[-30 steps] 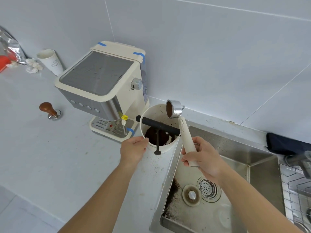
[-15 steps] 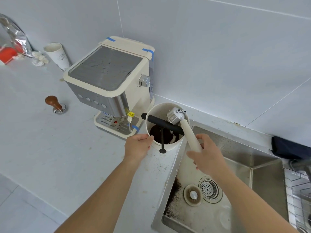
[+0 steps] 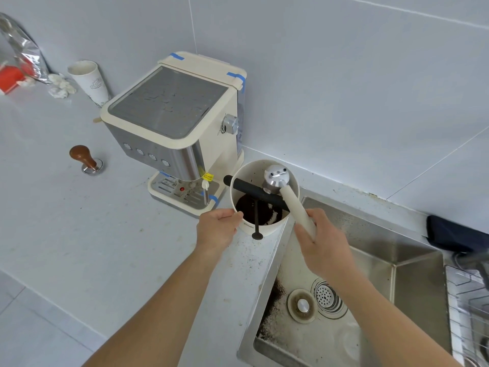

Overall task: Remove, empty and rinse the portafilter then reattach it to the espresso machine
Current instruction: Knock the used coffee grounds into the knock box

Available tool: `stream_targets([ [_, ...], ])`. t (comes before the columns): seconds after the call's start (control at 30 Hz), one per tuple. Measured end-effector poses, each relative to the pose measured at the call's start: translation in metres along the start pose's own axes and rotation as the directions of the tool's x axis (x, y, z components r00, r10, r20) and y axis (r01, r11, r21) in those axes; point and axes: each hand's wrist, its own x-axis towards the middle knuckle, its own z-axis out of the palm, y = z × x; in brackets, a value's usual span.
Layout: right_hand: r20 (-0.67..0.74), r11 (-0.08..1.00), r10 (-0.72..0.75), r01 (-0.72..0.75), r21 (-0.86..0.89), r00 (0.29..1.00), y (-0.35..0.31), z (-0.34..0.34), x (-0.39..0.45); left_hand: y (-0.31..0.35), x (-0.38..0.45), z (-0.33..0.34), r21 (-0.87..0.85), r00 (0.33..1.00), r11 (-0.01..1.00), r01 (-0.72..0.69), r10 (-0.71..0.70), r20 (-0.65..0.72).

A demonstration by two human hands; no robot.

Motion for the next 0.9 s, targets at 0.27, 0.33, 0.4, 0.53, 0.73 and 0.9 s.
stream_targets([
  [0.27, -0.049, 0.999, -0.032, 0.03, -0.027, 0.998, -0.0022, -0.003, 0.0044, -0.0022, 0.0034, -0.0001, 0.016, 1.0, 1.0, 0.006, -0.006, -0.005],
  [0.33, -0.068, 0.999, -0.04, 0.04, 0.005, 0.997, -0.0028, -0.0025, 0.0022, -0.0032, 0.0045, -0.0007, 0.012, 1.0, 1.0, 0.012, -0.012, -0.011],
  [0.4, -0.049, 0.999, -0.036, 0.035, -0.012, 0.998, -0.0023, -0.0012, 0.0009, -0.0041, 0.0054, 0.0002, 0.0, 1.0, 1.0, 0.014, -0.014, -0.008],
  [0.53, -0.002, 1.0, -0.001, 0.001, -0.022, 1.0, -0.0016, 0.0028, 0.0003, -0.0036, 0.0058, 0.001, -0.008, 1.0, 1.0, 0.008, -0.008, 0.002],
  [0.73, -0.076, 0.999, -0.044, 0.044, -0.004, 0.996, -0.0027, 0.005, -0.0005, -0.0047, 0.0078, 0.0015, -0.001, 1.0, 1.0, 0.014, -0.014, -0.001],
  [0.9, -0.005, 0.998, -0.02, 0.019, -0.064, 1.0, -0.0018, 0.0056, 0.0045, -0.0054, 0.0092, 0.002, 0.007, 1.0, 1.0, 0.014, -0.014, -0.003],
])
